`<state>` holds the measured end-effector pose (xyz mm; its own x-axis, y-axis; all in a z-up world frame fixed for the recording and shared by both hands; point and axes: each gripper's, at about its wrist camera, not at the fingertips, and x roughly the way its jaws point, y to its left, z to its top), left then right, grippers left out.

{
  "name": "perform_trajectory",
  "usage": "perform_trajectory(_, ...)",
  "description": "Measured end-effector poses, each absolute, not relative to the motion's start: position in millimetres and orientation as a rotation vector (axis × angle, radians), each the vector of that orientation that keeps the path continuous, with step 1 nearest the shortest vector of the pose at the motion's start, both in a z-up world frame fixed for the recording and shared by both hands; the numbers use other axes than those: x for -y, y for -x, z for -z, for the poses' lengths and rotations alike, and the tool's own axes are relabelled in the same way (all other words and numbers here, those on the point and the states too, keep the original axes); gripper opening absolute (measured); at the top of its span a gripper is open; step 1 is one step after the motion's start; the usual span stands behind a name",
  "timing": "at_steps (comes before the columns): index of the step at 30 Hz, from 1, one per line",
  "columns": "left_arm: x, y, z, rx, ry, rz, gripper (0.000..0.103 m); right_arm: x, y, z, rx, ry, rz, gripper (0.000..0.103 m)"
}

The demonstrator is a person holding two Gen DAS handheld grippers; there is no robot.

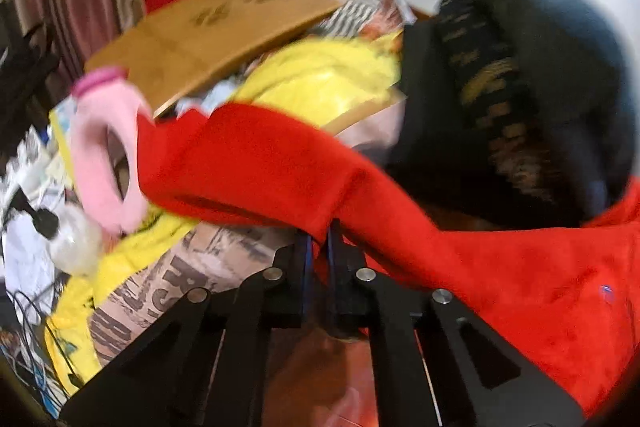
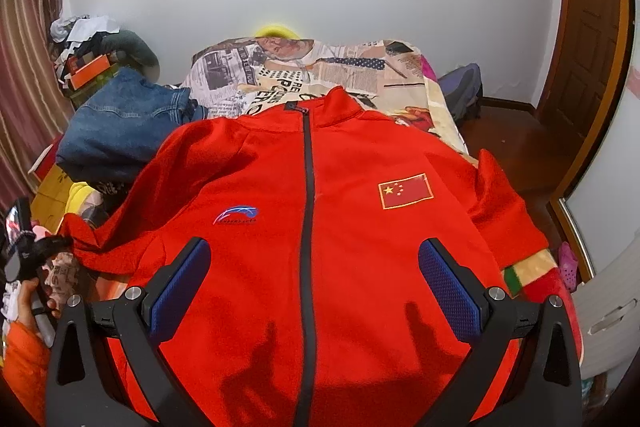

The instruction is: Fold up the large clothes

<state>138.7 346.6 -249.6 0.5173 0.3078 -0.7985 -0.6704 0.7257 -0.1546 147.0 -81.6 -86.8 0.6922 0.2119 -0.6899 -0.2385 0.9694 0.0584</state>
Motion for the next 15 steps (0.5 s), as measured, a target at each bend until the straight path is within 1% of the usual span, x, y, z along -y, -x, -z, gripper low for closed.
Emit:
perform_trajectory(4, -322.9, -133.8, 202.5, -0.746, 0.476, -0.527, 0.005, 90.8, -147.3, 83.9, -0.753, 0.016, -0.244, 0.103)
perform_trajectory(11, -257.8, -134.3, 114.3, -0.591, 0.397, -0.326, 0.005, 102.6, -146.6, 76.8, -0.709, -0.003, -0.248, 0.103)
perform_trajectory(15, -214.1, -152.6, 83.9, -0.555, 0.367, -0.208, 0.005, 109.7, -147.1, 72.6, -0.681, -0.003, -0.254, 0.103)
